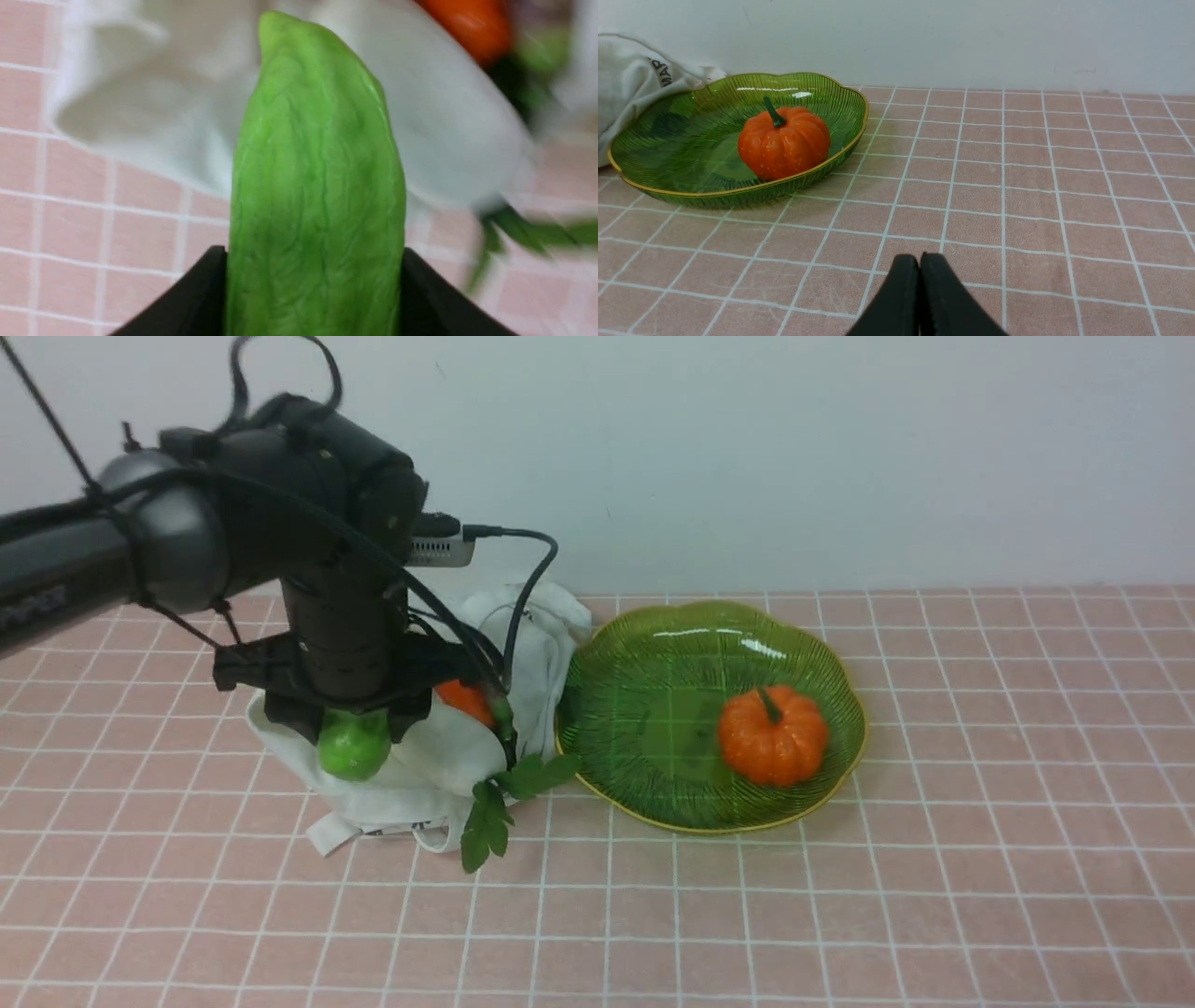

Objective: Take vegetables from bag on pink coffee tablecloth place on plate.
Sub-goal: 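Place the green vegetable from the bag onto the plate with the left gripper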

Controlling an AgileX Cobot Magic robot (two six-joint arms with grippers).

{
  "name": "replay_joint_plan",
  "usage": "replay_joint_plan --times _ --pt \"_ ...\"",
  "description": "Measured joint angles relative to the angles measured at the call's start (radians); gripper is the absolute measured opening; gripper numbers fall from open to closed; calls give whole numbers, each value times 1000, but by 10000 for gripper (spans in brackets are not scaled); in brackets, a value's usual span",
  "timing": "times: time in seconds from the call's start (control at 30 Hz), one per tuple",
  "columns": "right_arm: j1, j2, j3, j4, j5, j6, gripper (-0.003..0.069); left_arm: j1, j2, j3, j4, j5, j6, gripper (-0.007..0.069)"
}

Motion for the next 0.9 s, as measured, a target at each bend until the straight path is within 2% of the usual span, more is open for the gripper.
replay_joint_plan --times 0.17,0.23,0.3,0.47,0.67,0.77,0.9 --pt "0 0 0 0 0 0 -15 -44 -4 0 -236 -95 228 376" --pt "0 0 0 0 0 0 -15 -66 19 0 -331 -217 300 376" --pt "0 0 0 0 0 0 -15 -82 48 0 -375 -313 342 376" --pt "0 0 0 0 0 0 -15 -127 140 0 -428 -563 419 376" --pt "0 0 0 0 0 0 -15 -139 251 0 -452 -700 452 376" --pt "0 0 0 0 0 0 -15 -139 277 3 -467 -715 454 407" --pt "0 0 0 0 0 0 -15 -139 276 3 -491 -722 456 535"
